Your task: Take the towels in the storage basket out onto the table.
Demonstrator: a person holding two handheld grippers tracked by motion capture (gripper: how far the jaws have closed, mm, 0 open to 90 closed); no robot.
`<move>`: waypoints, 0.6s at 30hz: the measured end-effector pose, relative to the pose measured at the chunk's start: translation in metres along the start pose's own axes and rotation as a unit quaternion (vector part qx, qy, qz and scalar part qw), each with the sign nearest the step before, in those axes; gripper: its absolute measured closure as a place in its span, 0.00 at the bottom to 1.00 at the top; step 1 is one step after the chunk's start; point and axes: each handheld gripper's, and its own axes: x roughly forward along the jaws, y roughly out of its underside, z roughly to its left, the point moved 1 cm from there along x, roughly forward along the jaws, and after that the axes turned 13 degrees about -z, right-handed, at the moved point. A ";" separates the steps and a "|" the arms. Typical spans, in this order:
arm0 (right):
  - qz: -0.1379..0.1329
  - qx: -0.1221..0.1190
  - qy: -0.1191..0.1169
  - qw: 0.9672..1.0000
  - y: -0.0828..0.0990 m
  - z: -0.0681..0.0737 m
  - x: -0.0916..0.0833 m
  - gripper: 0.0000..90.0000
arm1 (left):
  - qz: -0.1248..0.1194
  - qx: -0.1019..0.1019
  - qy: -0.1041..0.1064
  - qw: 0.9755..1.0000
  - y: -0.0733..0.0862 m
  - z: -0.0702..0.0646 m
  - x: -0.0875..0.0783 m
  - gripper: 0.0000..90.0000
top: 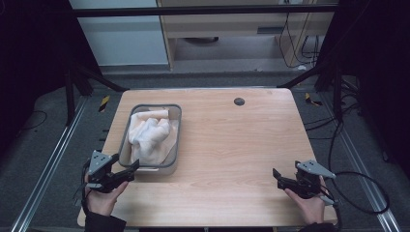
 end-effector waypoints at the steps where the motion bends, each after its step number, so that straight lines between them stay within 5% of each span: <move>1: 0.002 -0.008 -0.002 1.000 -0.001 0.001 0.001 0.12 | 0.000 0.003 0.001 1.000 -0.002 0.000 0.001 0.22; 18: 0.009 -0.012 -0.005 1.000 0.000 0.001 0.002 0.12 | 0.037 0.030 0.031 0.998 -0.034 0.001 0.017 0.24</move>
